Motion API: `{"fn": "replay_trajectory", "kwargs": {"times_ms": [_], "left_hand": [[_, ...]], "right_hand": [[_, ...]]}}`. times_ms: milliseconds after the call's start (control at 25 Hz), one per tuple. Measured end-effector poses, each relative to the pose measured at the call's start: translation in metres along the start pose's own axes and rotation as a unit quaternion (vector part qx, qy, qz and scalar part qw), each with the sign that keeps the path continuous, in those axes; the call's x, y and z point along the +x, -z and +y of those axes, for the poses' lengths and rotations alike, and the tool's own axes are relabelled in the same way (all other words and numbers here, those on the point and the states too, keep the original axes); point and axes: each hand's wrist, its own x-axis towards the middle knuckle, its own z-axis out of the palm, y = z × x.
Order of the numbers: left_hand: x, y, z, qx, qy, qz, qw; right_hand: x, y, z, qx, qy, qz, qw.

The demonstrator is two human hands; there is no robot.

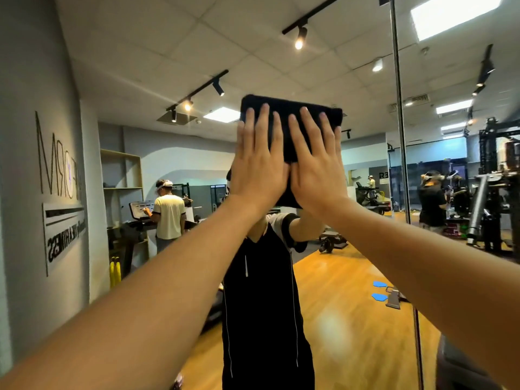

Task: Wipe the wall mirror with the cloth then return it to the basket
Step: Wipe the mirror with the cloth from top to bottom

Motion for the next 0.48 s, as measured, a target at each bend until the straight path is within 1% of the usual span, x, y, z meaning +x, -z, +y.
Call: {"fn": "replay_trajectory", "kwargs": {"times_ms": [120, 200, 360, 480], "left_hand": [[0.021, 0.017, -0.041, 0.005, -0.001, 0.011, 1.000], [0.019, 0.025, -0.076, 0.016, 0.001, 0.018, 1.000], [-0.019, 0.033, -0.133, 0.009, 0.038, 0.041, 0.998], [-0.053, 0.032, -0.139, 0.005, 0.071, 0.055, 0.996]], "right_hand": [[0.038, -0.012, -0.028, -0.007, -0.002, 0.009, 1.000], [0.052, -0.022, -0.056, -0.014, 0.007, 0.011, 1.000], [0.051, -0.044, -0.116, -0.004, 0.045, 0.017, 0.999], [0.036, -0.052, -0.132, 0.004, 0.083, 0.011, 0.997]]}}
